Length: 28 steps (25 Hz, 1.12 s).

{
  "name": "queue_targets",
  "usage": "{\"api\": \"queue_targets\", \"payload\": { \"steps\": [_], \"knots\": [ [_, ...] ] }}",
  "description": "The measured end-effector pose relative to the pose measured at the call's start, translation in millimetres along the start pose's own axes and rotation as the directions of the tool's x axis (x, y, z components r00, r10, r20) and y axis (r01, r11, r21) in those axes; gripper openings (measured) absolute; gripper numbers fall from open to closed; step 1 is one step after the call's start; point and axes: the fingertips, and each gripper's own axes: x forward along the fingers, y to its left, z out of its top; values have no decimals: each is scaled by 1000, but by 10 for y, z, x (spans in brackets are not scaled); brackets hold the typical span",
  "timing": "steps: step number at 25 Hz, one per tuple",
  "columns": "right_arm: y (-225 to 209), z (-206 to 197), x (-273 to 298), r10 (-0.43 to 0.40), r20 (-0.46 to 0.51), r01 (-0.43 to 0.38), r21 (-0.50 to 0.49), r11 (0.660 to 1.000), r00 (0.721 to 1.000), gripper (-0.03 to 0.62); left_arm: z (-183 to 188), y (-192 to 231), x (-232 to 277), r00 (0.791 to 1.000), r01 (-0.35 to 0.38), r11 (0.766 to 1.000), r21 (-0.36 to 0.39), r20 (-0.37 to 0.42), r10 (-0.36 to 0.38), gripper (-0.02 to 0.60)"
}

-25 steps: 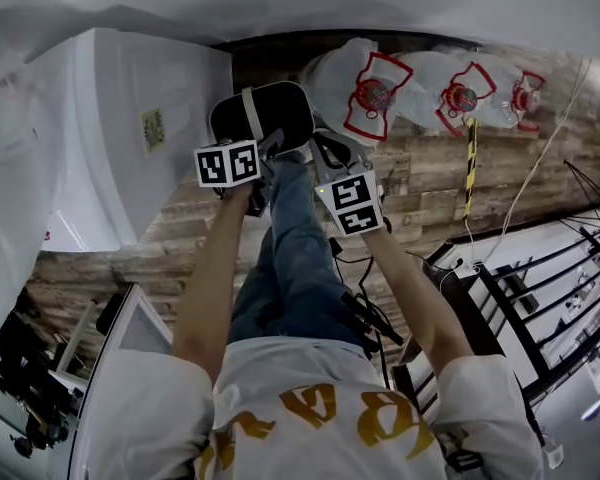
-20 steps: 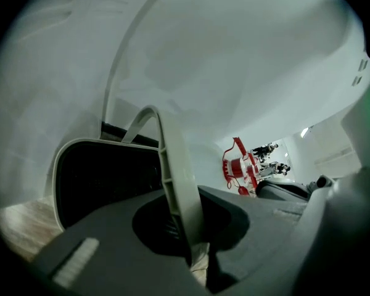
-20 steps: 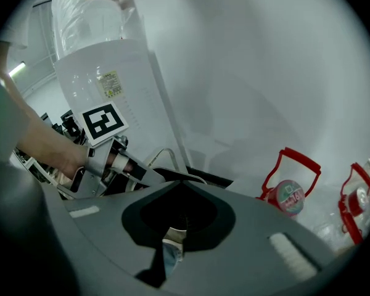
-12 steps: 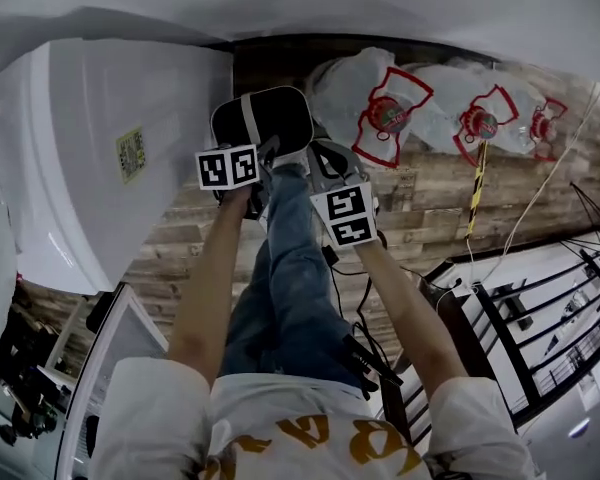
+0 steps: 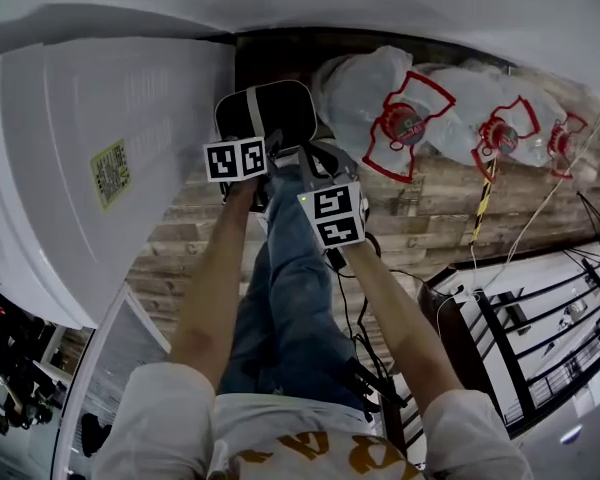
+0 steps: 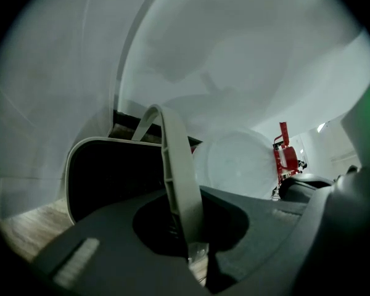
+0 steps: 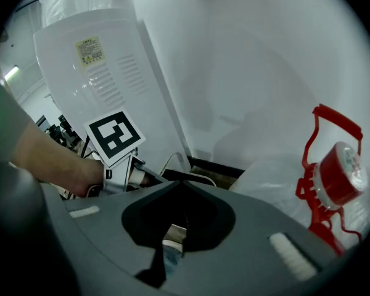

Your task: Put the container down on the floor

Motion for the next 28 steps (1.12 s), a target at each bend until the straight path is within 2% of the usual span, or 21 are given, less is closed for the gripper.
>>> {"api": "queue_targets", "payload": {
  "steps": [8,15,19,28],
  "knots": [
    [-48,-182,238,1,-35,-1,10,1000,999,28,-24,154,256,1000,-21,1000,11,-8,22,12],
    [-63,-284,296,11,-55,-11,3,1000,998,28,65,181,386,999,-25,1000,-1,42,25,12],
    [-53,-321,313,17,-67,-17,-3,1000,998,28,85,214,481,999,-23,1000,5,43,22,12],
    [-69,-279,371,20,-56,-20,-6,1000,998,28,-37,505,514,994,-114,993,29,-1,114,11]
  ]
}}
